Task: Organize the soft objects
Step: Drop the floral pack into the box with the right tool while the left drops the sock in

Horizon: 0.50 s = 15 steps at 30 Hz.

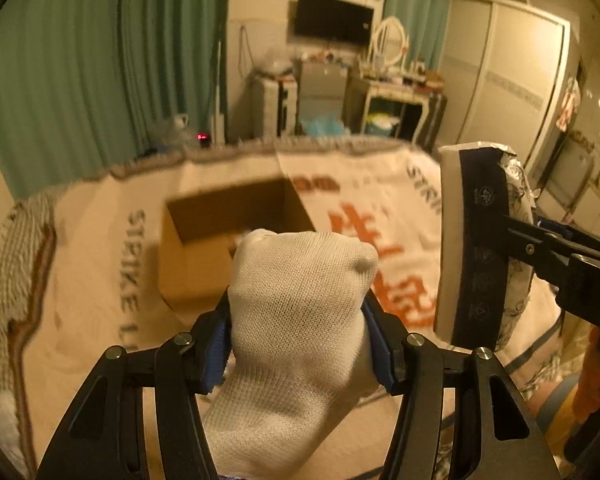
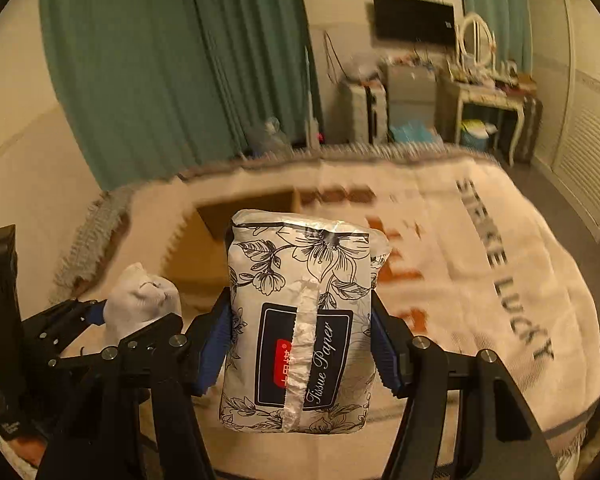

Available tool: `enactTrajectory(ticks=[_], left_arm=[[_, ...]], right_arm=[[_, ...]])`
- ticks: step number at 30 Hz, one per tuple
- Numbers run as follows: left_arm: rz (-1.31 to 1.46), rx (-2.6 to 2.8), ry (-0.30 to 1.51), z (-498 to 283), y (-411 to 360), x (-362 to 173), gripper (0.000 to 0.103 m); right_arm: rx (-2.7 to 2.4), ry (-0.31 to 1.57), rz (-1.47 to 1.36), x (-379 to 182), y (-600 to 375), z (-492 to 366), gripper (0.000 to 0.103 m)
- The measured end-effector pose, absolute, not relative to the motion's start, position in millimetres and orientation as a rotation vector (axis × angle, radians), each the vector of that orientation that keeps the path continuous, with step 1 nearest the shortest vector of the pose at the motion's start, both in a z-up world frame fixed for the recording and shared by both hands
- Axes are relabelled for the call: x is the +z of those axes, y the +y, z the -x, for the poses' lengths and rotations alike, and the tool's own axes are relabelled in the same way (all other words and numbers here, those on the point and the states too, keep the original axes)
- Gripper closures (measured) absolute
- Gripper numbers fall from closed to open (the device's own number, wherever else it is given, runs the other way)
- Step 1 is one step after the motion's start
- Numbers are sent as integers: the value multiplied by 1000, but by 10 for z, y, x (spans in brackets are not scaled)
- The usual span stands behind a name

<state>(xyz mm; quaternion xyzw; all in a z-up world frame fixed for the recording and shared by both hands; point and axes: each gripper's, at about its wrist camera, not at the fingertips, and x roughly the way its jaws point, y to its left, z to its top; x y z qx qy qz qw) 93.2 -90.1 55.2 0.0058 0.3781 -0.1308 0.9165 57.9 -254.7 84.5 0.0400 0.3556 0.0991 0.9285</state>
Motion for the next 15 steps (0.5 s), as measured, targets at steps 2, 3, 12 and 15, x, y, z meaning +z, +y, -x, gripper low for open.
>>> enactTrajectory(ticks=[2,3,12,15], left_arm=[[-10,-255,758,-1045,-759,697,46],[-13,-248,748,-1108,-694,743,46],[-11,-139,748,-2032,-402,443,47],[-25,-127,781,-2267,-402,133,47]], right_arm=[[217,693,-72,1038,-2423,-640,41],[228,675,-62,1130,-2352,-680,41],[320,652,46,1288,-1509,-1809,41],[309,664,87,1034,-1320,-2204,41]])
